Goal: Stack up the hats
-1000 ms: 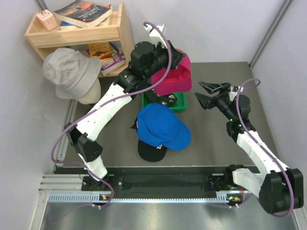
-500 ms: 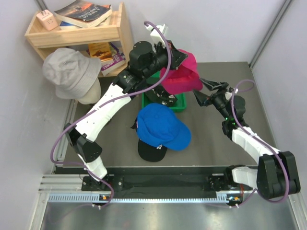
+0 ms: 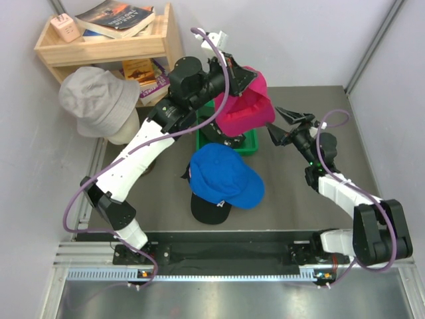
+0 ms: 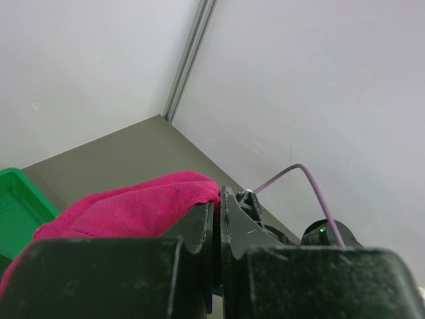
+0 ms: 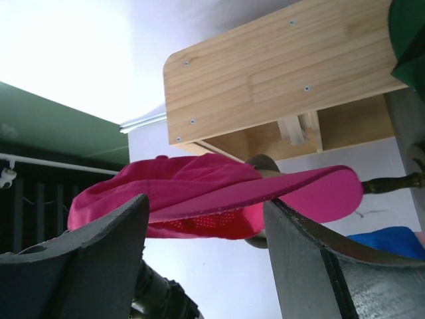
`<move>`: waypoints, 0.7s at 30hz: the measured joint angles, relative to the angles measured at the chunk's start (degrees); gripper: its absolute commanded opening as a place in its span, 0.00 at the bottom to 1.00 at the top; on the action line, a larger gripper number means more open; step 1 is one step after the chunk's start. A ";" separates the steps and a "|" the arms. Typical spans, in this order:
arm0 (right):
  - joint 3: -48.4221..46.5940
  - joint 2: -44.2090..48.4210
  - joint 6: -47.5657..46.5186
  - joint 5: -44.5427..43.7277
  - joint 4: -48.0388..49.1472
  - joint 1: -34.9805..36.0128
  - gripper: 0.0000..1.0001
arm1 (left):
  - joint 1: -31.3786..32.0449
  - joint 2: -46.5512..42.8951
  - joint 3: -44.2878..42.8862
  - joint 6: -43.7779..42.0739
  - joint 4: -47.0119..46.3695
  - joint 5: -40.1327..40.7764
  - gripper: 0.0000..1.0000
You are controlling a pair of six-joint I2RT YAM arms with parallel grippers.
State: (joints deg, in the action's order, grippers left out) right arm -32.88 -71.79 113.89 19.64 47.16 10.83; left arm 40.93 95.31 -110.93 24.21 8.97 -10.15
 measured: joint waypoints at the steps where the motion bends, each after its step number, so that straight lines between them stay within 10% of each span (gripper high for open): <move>1: 0.00 -0.55 0.04 0.24 0.02 0.04 0.69 | 0.00 -0.02 0.02 -0.09 0.00 -0.31 0.00; 16: -0.22 -8.79 0.63 3.63 8.90 1.16 0.66 | 0.00 -0.37 1.46 -0.33 -0.50 -2.93 0.00; 21: -1.68 -13.07 0.83 4.94 14.05 2.27 0.36 | 0.00 -1.05 2.38 -0.48 -0.42 -2.89 0.00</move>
State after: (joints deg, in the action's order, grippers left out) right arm -34.57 -84.86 114.72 24.58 61.21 13.10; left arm 40.93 94.26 -108.55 23.73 8.56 -13.04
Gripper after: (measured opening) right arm 0.543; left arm 0.044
